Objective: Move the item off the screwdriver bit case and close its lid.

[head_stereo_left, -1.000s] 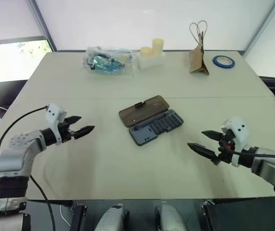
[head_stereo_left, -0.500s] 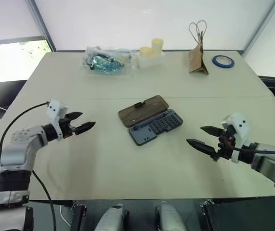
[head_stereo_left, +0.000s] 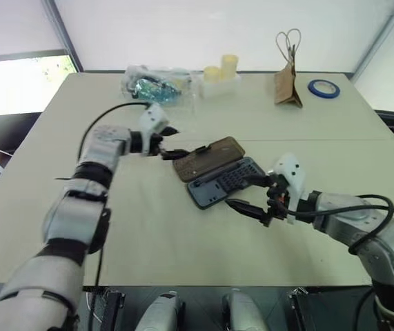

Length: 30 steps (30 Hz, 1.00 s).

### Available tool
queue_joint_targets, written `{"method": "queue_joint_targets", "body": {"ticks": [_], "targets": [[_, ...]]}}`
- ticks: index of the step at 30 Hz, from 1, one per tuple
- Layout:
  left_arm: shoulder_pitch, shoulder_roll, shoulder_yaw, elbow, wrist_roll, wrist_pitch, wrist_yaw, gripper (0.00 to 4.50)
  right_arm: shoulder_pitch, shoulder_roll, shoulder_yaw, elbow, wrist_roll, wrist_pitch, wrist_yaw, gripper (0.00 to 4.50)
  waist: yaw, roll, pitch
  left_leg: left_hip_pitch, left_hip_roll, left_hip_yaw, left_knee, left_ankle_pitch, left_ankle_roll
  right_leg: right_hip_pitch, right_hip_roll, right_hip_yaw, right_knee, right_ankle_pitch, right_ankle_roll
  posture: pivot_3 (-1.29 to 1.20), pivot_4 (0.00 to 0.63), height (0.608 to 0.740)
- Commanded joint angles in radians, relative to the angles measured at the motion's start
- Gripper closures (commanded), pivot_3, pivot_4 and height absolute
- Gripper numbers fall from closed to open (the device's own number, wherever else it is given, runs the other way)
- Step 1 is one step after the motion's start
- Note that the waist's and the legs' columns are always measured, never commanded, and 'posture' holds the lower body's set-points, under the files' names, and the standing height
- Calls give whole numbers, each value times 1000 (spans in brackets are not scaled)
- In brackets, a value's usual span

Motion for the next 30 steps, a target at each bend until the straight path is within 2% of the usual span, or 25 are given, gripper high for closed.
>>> {"method": "queue_joint_targets", "body": {"ticks": [1,5,9,16,23,26,30], "targets": [[-42,-14,10,94,54,-24,58,0,9,26,-16,-77,-6,-2,-61,83,-14,0,0,0,0,0,0,0,0,-1,0,0,3,0,0,0,150,740],[-42,-34,9,142,116,-11,159,0,49,47,-42,-127,-6,11,-128,83,-12,0,0,0,0,1,-1,0,0,-6,0,1,13,0,0,0,150,740],[-26,-39,37,161,137,24,230,0,127,47,-119,-170,-2,24,-188,83,-3,-1,0,0,-1,0,1,0,0,-5,-1,1,13,0,0,0,150,740],[3,-50,23,167,201,40,212,0,194,39,-164,-226,30,40,-212,83,-5,-1,0,0,-1,0,1,0,0,-5,-1,1,13,0,0,0,150,740],[19,-82,9,172,244,73,208,0,200,38,-175,-230,43,44,-226,83,-1,-1,0,0,-1,0,3,0,0,-4,-1,1,13,0,0,0,150,740],[28,-84,11,172,246,87,189,753,205,38,-177,-238,47,45,-234,0,-3,-1,-1,1,-1,0,4,0,0,-3,-1,1,13,0,0,0,150,740],[36,-86,41,171,230,100,217,2822,205,37,-182,-241,55,48,-246,0,-4,-2,-1,1,-1,0,5,0,0,-3,0,1,13,0,0,0,150,740]]}}
